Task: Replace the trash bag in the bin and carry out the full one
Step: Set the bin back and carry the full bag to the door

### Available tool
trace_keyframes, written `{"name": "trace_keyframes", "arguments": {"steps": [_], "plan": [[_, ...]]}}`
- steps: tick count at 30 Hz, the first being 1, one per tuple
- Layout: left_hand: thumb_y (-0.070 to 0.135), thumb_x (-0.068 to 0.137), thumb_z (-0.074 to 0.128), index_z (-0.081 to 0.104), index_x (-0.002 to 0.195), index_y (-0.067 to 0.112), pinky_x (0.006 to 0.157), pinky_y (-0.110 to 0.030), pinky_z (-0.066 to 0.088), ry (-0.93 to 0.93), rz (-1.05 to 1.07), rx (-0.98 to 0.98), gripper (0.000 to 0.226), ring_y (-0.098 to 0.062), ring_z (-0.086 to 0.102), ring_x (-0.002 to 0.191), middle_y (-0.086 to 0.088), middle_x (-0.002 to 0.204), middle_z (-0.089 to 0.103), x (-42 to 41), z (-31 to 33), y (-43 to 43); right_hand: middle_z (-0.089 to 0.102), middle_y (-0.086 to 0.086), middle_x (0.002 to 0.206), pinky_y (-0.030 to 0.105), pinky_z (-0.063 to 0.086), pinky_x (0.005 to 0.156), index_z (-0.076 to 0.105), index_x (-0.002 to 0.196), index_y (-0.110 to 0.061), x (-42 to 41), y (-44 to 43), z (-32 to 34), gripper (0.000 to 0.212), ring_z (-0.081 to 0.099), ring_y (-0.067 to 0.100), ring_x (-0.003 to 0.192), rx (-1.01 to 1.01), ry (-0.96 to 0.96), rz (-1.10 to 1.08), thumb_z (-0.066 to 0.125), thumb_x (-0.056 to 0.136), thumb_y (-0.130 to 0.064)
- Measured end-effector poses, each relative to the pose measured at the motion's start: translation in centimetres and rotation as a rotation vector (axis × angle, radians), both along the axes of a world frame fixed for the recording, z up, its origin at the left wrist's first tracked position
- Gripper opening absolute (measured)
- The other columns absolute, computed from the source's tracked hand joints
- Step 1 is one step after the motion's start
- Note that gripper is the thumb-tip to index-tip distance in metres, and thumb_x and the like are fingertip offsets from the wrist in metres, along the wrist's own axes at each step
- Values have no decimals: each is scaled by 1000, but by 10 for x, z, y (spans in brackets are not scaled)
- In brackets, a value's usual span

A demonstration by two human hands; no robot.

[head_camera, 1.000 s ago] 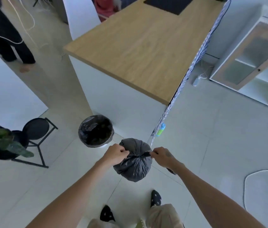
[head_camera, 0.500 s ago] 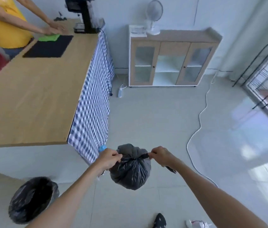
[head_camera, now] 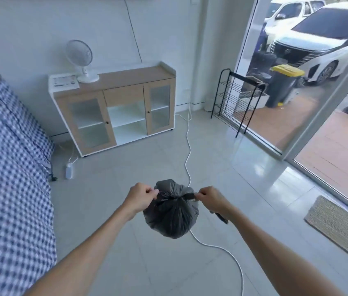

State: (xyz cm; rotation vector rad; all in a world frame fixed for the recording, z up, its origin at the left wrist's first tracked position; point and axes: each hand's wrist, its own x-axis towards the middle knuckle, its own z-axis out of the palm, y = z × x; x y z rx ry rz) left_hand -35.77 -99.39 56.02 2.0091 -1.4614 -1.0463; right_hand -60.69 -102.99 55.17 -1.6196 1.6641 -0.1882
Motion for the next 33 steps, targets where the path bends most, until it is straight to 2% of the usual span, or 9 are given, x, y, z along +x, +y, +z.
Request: {"name": "trace_keyframes", "arguments": {"steps": [3, 9, 13, 17, 19, 22, 25, 27, 33], "plan": [[26, 91, 62, 73, 71, 3, 54, -26, 38, 0, -75, -43, 32, -15, 53, 60, 4, 62, 66, -40, 6, -63, 54, 5, 65, 25, 38, 43, 69, 90, 1, -41, -42, 3, 34, 48, 18, 45, -34, -6, -98, 52, 94, -28], [25, 90, 63, 70, 68, 4, 46, -24, 33, -2, -271, -43, 31, -13, 46, 53, 4, 54, 56, -113, 9, -190, 55, 2, 63, 25, 41, 41, 72, 91, -3, -119, -124, 7, 33, 49, 16, 45, -50, 3, -268, 53, 96, -29], [29, 90, 64, 66, 61, 9, 54, -27, 36, 12, -407, -51, 35, -16, 48, 59, 1, 60, 57, -171, 3, -277, 54, 1, 63, 31, 49, 47, 72, 89, -3, -172, -168, 10, 33, 53, 20, 50, -62, -12, -410, 56, 93, -31], [31, 89, 65, 61, 67, -2, 58, -32, 35, 32, -491, -87, 40, -22, 45, 59, -5, 58, 51, -248, 3, -345, 57, 1, 67, 28, 52, 48, 73, 89, -4, -229, -198, 11, 32, 56, 17, 58, -79, -50, -591, 59, 93, -33], [31, 88, 65, 63, 67, -2, 58, -34, 37, 22, -523, -119, 39, -24, 48, 60, -10, 58, 55, -288, 3, -374, 60, 4, 72, 28, 55, 50, 73, 91, -3, -261, -215, 8, 35, 58, 18, 61, -87, -58, -653, 60, 94, -35], [33, 87, 66, 69, 69, 1, 58, -33, 42, 40, -552, -125, 37, -23, 54, 61, -18, 69, 70, -338, 0, -411, 62, 6, 73, 28, 57, 51, 73, 93, -2, -303, -234, 5, 38, 58, 18, 61, -88, -83, -748, 62, 94, -38], [33, 87, 69, 72, 68, 8, 63, -34, 48, 52, -600, -114, 32, -25, 64, 70, -10, 71, 72, -395, -2, -452, 61, 4, 69, 29, 56, 51, 73, 92, -1, -354, -262, -2, 38, 57, 17, 58, -82, -87, -822, 65, 93, -38], [34, 86, 69, 72, 68, 11, 63, -33, 47, 32, -633, -124, 30, -24, 65, 73, -7, 72, 72, -431, -2, -478, 60, 4, 67, 28, 53, 51, 73, 91, 0, -388, -281, -6, 38, 56, 17, 58, -71, -90, -842, 65, 93, -37], [34, 85, 71, 72, 67, 12, 60, -30, 44, 29, -620, -98, 29, -19, 58, 64, -2, 64, 67, -524, -10, -545, 58, 4, 62, 27, 49, 47, 71, 85, 2, -485, -349, -20, 40, 52, 16, 52, -7, -119, -878, 69, 88, -38]]}}
